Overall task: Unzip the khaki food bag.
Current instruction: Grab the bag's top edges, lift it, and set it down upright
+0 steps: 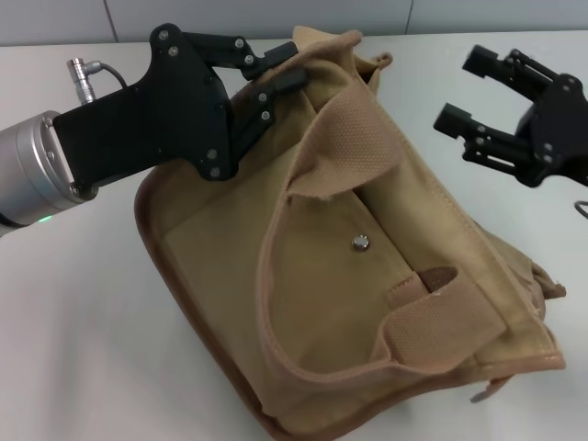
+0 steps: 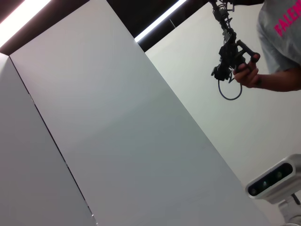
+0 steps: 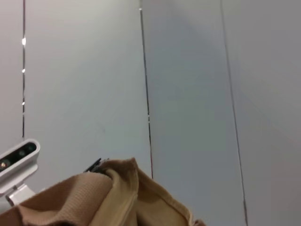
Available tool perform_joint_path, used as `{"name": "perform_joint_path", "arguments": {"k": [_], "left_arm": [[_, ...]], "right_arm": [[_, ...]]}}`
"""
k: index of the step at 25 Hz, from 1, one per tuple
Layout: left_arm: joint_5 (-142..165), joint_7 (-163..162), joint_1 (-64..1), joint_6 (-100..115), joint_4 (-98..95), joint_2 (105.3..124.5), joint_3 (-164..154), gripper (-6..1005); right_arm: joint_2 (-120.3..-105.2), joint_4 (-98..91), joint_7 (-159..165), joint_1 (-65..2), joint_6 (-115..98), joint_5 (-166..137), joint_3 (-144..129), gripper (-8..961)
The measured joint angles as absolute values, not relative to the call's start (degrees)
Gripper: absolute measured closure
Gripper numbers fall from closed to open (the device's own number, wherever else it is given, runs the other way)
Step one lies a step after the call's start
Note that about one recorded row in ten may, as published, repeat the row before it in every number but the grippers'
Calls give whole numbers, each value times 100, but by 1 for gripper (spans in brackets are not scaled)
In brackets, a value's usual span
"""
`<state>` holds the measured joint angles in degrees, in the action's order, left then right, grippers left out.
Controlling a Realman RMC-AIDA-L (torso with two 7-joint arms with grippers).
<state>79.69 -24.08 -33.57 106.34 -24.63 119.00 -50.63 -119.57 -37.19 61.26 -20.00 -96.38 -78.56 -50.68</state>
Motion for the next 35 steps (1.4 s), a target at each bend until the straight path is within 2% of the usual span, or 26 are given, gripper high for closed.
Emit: {"name": "perform_joint_path", "arguments": {"k": [7, 14, 21, 35], "left_arm": [[7969, -2408, -3346, 10646, -2460, 11900, -5044, 855], [7962, -2408, -3370, 10638, -2460, 11900, -5061, 853], [7955, -2408, -3375, 10636, -2461, 11900, -5063, 851], [7953, -2408, -3387, 10635, -2444, 11909, -5071, 848]], "right_arm": [[-11928, -3881, 4766, -1966, -9617, -8391, -5139, 152], [-11972, -3536, 3363, -1814, -9786, -8389, -5321, 156], [-11984, -2537, 1304, -1868, -10160, -7418, -5678, 160], [-11988, -1588, -659, -2218, -10038, -7228, -5667, 169]]}}
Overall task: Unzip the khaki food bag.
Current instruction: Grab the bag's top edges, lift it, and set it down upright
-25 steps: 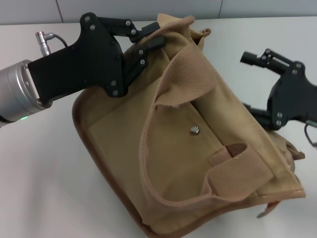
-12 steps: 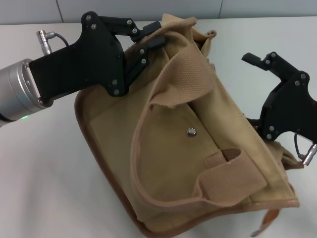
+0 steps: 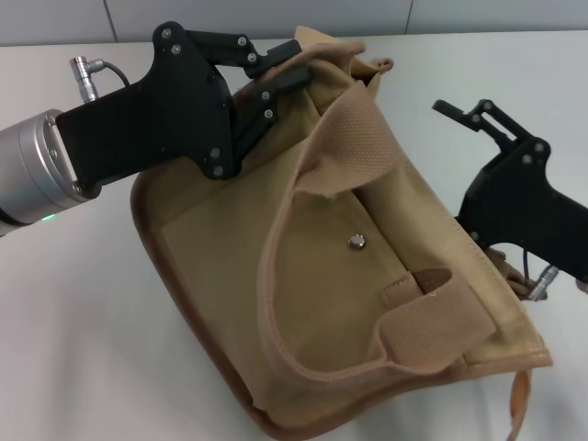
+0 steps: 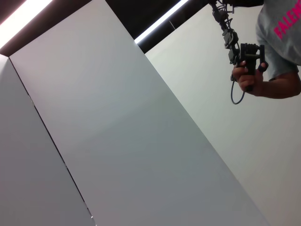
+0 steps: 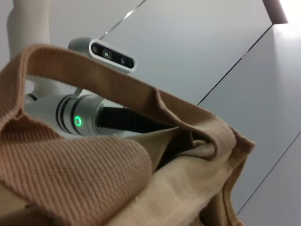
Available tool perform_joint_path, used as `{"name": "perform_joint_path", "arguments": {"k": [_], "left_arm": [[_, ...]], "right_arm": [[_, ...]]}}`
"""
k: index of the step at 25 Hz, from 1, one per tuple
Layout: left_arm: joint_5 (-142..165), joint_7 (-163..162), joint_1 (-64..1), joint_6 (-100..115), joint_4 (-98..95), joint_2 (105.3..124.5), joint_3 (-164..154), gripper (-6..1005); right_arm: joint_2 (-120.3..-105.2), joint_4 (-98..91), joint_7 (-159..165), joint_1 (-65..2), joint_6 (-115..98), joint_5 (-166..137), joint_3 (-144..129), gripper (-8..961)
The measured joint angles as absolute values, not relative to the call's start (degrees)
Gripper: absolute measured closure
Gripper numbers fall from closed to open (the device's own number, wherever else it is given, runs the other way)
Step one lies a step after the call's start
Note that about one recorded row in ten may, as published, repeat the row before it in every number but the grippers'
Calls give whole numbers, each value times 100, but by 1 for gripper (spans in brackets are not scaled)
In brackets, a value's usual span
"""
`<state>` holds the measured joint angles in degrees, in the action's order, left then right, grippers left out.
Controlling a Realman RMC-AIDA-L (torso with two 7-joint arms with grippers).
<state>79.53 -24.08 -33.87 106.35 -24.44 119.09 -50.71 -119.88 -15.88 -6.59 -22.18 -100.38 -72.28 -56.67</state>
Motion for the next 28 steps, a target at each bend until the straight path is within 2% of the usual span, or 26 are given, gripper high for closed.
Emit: {"name": "perform_joint_path", "arguments": {"k": [13, 28], "left_arm": [[7952, -2408, -3448, 10645, -2382, 11909, -5071, 845], [7953, -2408, -3446, 10648, -2381, 11909, -5071, 842]], "right_arm": [[-11988, -796, -1603, -2705, -9983, -6754, -5729, 177], [-11989, -832, -2019, -2431, -9994, -7242, -5739, 186]]}}
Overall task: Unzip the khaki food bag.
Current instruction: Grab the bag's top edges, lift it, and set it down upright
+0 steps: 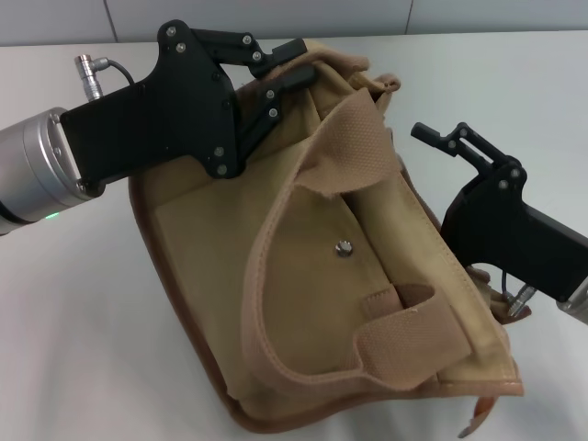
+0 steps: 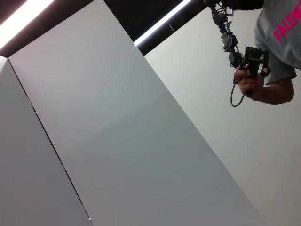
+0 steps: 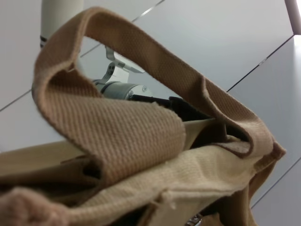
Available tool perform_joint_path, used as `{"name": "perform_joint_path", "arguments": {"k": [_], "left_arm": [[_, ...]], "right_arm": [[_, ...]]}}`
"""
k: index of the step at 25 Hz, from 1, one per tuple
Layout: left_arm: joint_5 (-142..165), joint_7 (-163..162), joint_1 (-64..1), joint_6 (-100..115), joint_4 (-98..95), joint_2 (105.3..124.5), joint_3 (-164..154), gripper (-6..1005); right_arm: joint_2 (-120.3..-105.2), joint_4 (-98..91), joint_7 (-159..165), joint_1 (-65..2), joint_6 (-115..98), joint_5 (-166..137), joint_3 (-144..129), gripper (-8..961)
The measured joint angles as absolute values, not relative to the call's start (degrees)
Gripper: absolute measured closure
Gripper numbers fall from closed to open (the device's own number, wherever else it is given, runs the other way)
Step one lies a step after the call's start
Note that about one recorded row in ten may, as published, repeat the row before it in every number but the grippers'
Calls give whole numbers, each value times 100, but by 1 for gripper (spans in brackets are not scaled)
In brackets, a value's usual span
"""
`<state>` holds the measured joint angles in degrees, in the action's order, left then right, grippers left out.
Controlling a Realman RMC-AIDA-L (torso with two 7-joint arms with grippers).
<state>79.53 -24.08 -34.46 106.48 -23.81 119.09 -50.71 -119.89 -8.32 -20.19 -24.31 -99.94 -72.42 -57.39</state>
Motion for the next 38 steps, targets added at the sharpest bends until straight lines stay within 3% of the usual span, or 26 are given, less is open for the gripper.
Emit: {"name": "perform_joint_path", "arguments": {"k": [9, 15, 19, 25, 38], "left_arm": [[7907, -2410, -3450, 10647, -2382, 11908, -5070, 839], [7902, -2423, -3438, 10640, -2382, 11900, -5071, 838], [7897, -2426, -3441, 10634, -2336, 11900, -5071, 837], [7896, -2426, -3447, 10634, -2322, 11900, -5071, 836], [7896, -2426, -3455, 10643, -2320, 11904, -5077, 833]], "right_arm": [[-11930, -1124, -201, -2391, -10006, -7105, -5628, 192], [-11891, -2641, 2710, -2001, -9890, -7196, -5446, 196], [-11781, -3723, 5067, -1874, -9879, -7564, -5444, 198], [-11675, -4913, 8276, -1975, -9943, -8456, -5384, 202], [-11621, -5457, 10583, -2233, -10045, -9292, -5217, 210]]}}
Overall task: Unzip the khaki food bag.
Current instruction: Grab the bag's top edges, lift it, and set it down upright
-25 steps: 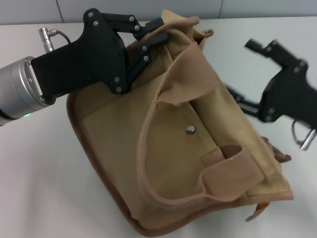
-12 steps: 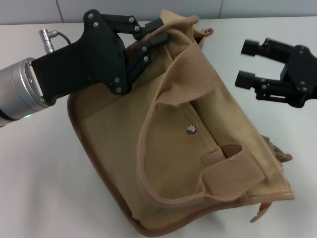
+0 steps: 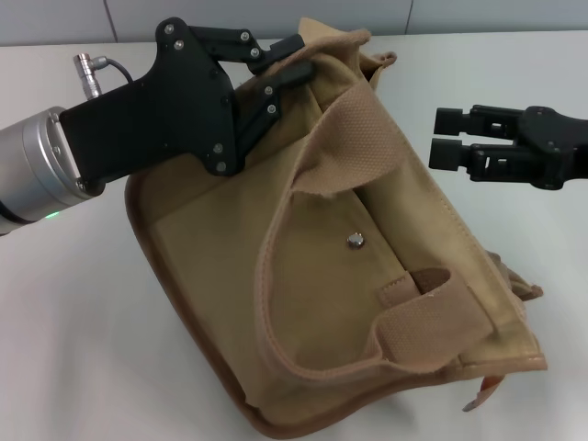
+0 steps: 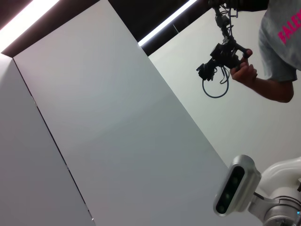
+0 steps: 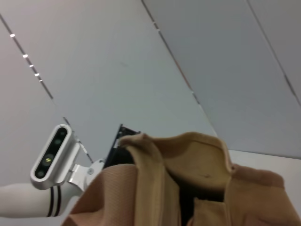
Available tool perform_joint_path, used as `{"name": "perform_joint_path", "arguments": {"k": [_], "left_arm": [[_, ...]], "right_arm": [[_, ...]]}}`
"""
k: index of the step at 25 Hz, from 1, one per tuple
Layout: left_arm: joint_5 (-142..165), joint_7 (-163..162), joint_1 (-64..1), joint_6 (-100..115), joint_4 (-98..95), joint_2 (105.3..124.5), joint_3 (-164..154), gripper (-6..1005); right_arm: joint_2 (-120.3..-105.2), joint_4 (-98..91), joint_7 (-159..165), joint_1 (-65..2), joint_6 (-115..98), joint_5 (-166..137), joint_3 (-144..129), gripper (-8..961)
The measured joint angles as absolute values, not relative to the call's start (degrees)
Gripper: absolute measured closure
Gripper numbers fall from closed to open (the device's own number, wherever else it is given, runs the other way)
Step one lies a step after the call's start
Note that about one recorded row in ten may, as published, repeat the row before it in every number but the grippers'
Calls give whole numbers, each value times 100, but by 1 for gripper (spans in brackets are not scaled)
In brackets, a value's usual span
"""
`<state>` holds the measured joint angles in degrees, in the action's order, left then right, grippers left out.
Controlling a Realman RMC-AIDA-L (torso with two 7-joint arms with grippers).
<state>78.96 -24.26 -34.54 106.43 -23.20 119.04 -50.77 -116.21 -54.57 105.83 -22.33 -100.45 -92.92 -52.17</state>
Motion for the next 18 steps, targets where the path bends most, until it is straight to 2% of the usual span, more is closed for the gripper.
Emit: {"name": "perform_joint_path", "arguments": {"k": [3, 6, 8, 18], "left_arm": [[7897, -2426, -3455, 10649, -2320, 11903, -5081, 832], [7897, -2426, -3435, 10655, -2320, 11901, -5080, 831], [7897, -2426, -3426, 10656, -2320, 11899, -5080, 831], [7897, -2429, -3458, 10682, -2320, 11898, -5073, 828]], "right_arm": [[-11649, -5510, 10131, -2172, -10221, -9258, -5050, 212], [-11871, -5583, 8615, -1940, -10235, -9216, -4596, 214], [-11963, -5578, 7440, -1818, -10174, -9144, -4456, 215], [-11982, -4470, 2764, -1657, -9927, -8298, -5034, 221]]}}
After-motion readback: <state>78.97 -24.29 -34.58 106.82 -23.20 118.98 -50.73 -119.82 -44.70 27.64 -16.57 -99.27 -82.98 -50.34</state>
